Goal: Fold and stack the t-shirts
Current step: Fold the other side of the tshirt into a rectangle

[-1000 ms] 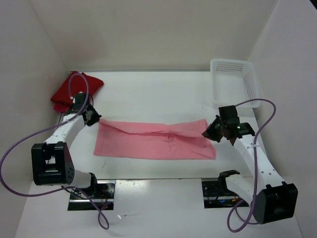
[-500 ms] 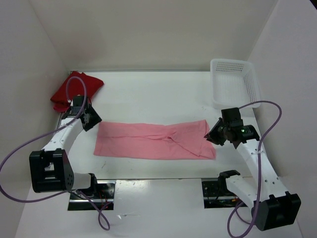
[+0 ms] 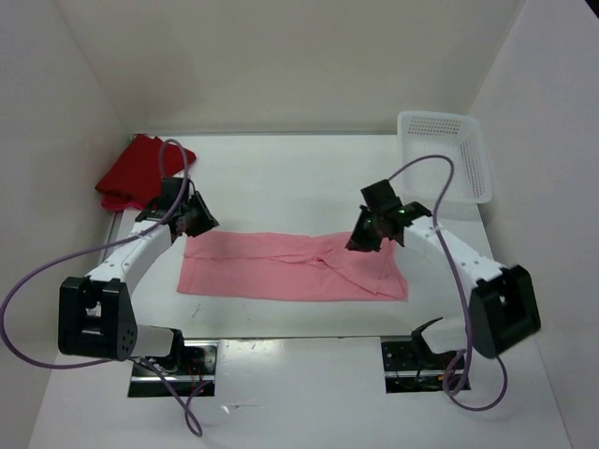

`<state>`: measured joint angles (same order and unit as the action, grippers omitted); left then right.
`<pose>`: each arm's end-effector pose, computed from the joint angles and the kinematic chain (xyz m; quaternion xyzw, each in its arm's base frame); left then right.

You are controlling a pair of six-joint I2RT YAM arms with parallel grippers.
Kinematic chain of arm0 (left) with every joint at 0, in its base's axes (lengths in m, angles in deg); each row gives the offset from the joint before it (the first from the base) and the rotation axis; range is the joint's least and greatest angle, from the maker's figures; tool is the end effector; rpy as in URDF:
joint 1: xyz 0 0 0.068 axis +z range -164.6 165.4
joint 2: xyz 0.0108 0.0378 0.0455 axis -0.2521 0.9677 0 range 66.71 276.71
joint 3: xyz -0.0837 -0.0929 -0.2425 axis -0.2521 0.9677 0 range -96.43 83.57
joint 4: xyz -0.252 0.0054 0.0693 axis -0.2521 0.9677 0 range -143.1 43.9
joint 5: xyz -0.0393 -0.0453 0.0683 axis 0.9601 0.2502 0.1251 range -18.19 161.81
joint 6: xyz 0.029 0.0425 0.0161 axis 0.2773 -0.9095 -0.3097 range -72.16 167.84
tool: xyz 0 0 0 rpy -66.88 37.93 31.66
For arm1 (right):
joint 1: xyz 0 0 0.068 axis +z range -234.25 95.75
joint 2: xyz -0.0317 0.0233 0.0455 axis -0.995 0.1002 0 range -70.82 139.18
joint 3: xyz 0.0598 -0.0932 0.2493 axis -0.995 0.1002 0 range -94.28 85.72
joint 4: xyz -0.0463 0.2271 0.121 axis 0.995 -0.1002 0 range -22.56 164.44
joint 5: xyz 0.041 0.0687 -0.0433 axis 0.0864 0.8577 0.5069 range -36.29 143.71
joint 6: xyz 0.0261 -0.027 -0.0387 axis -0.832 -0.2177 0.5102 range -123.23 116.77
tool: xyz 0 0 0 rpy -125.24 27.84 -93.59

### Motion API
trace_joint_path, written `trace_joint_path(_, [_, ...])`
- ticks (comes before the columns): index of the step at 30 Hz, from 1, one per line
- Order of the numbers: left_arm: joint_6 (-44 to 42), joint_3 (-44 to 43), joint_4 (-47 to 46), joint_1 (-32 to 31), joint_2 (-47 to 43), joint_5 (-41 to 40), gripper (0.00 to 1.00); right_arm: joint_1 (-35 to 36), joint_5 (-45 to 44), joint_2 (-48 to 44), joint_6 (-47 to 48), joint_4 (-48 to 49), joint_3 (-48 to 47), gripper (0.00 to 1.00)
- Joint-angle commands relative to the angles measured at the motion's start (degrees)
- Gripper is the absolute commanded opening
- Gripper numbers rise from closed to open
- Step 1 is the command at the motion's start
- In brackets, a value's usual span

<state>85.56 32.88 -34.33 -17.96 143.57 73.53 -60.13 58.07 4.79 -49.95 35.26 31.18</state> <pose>0.2833 -0.0178 0.2391 -0.2673 0.8841 -0.1474 0.3539 0.2352 0.1082 0.2420 0.1797 0.9490 0.1786 0.1877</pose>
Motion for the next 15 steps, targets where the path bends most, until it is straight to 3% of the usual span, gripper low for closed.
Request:
trace_joint_path(1, [-0.36,-0.03,-3.9,-1.48,1.89,4.16,0.35,4.0,-2.07,7.6,1.19,12.19,-5.21,0.19])
trace_joint_path(6, [-0.36,1.13,-5.05,-3.32,4.25,5.32,0.35,4.53,-2.08,17.44,2.95,16.32,-5.84,0.28])
trace_joint_path(15, [0.78,3.49,-7.6,-1.74,9.98,8.22,0.35,4.53,-6.12,21.24,4.18,16.94,-5.84,0.35])
